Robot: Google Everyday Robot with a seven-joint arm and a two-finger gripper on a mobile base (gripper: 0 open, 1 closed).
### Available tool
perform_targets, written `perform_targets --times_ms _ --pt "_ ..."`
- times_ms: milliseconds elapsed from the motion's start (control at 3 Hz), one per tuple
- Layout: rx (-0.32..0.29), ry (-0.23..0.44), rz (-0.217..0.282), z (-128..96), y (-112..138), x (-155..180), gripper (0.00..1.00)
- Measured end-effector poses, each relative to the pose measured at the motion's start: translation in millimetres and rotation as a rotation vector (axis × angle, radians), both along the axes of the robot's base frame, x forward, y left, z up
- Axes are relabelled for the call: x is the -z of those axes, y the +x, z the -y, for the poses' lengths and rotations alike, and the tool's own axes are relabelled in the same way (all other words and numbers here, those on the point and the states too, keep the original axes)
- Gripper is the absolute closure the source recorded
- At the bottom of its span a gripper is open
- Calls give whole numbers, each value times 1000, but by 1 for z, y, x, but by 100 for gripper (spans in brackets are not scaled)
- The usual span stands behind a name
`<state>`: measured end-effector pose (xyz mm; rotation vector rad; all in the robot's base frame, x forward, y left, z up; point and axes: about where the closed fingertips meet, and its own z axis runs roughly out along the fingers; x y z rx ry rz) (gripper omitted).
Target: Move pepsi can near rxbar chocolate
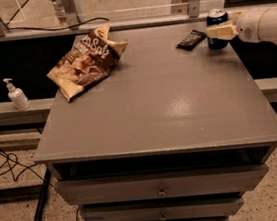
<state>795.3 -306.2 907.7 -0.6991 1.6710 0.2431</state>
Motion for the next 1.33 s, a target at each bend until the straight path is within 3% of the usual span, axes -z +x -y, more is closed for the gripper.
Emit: perform_targets --times_ms 667,1333 --pt "3 170 -9 -16 21 6 100" --pt "25 172 -27 -10 23 4 58"
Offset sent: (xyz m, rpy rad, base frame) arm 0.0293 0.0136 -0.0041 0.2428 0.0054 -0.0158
